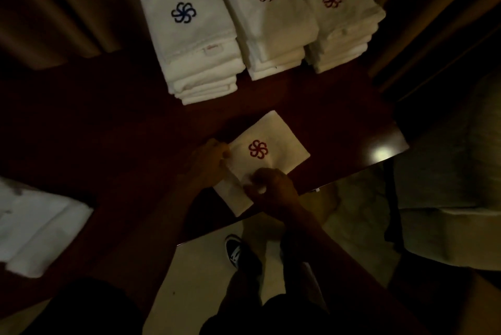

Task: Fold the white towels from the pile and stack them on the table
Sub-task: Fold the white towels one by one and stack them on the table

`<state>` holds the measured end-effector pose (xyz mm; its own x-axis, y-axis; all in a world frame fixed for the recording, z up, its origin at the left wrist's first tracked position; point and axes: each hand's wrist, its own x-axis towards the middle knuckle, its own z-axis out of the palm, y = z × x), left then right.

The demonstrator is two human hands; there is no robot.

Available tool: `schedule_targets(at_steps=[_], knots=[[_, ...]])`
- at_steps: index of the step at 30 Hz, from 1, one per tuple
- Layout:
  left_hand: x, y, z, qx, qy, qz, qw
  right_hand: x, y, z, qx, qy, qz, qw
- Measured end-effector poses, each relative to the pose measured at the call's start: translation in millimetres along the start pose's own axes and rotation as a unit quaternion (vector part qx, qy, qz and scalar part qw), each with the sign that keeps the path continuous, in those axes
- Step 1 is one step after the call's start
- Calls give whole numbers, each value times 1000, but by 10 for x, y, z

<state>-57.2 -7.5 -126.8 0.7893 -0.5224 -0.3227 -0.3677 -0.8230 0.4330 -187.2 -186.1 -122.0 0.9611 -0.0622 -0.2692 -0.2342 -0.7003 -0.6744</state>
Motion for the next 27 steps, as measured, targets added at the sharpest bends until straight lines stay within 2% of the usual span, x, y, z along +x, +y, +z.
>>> schedule_targets(at_steps=[3, 5, 7, 10, 15, 19, 27], knots=[[102, 110, -25, -15, 45, -40, 998, 44, -64, -57, 104, 125, 142, 976], [152, 187, -23, -39, 51, -53, 997, 26, -14, -50, 64, 179, 184, 965], [180, 235, 5, -60, 30, -60, 996, -11, 77, -7, 34, 156, 218, 963], [199, 284, 6, -53, -27, -83, 995, -56, 154, 73, 109, 138, 263, 949], [249, 342, 35, -47, -66, -134, 988, -38, 148, 166, 226, 137, 264, 927], [241, 355, 54, -88, -95, -176, 976, -17, 140, 152, 283, 128, 276, 910], [177, 333, 147, -193, -25, -226, 955, 5, 233, 103, 321, 143, 241, 905]])
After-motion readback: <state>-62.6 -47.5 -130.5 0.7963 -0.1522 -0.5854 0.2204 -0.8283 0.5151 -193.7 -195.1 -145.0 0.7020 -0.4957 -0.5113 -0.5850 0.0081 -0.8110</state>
